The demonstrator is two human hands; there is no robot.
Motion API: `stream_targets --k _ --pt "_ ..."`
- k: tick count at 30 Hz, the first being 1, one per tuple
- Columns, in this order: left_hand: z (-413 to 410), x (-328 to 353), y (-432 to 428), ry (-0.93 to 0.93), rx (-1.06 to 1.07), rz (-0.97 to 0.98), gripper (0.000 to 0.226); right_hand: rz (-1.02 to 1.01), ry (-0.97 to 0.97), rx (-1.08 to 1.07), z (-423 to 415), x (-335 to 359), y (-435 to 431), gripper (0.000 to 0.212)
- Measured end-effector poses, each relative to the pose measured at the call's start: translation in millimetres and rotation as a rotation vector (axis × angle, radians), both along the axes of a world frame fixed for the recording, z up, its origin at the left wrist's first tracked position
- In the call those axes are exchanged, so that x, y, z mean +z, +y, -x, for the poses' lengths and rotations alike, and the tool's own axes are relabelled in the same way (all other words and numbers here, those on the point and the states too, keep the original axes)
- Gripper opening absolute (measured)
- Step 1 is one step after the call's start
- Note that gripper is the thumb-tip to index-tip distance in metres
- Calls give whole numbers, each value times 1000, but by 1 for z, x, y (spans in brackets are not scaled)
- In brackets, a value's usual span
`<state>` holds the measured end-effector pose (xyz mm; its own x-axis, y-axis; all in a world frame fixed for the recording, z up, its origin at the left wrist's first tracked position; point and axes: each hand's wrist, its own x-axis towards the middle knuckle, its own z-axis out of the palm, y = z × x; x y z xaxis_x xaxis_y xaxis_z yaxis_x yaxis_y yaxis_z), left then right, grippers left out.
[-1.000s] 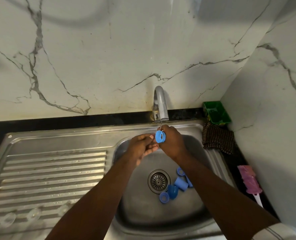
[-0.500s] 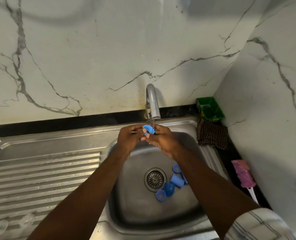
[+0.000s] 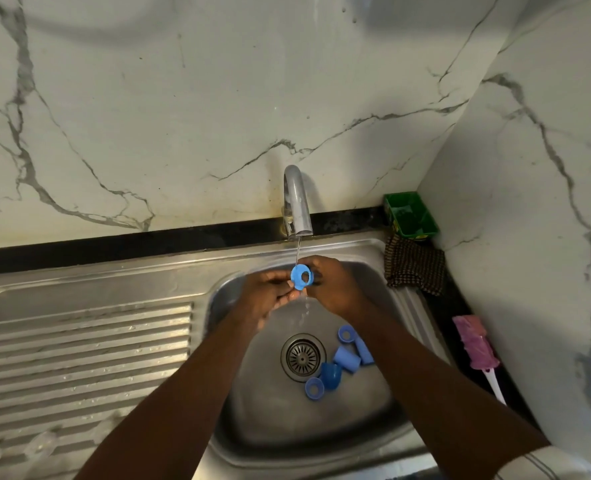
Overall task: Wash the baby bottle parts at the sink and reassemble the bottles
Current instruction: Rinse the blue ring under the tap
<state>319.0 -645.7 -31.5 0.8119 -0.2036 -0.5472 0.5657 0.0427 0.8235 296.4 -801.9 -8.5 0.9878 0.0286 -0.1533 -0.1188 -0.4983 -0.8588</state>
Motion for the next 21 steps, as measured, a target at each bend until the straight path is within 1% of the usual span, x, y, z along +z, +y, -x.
stream_targets --k 3,5,8,9,11,14,16,18,20,21 --pt "0 3 -5 -57 29 -15 24 -3 -57 -35 2 1 -4 32" --pt "0 9 -8 -146 50 -72 22 -66 -85 -72 -1 2 -5 33" --pt "-3 14 -9 -312 26 -179 22 -209 -69 -142 -6 0 -6 37" --pt "-5 16 -9 -350 26 -200 22 -266 -29 -158 -7 0 -6 38" --pt "-7 20 -5 -387 42 -224 22 -459 75 -186 -9 0 0 38" --pt "-13 24 3 -383 59 -201 20 -773 228 -206 -13 0 8 41" --pt "-15 24 7 -355 40 -227 22 -879 308 -206 -15 -2 11 44" --pt "-17 20 12 -275 60 -255 24 -900 347 -193 -15 -7 15 40" --pt "-18 16 14 -173 103 -204 20 -843 346 -176 -13 -10 16 37" --pt "-16 15 14 -125 108 -164 18 -778 339 -167 -11 -10 16 36"
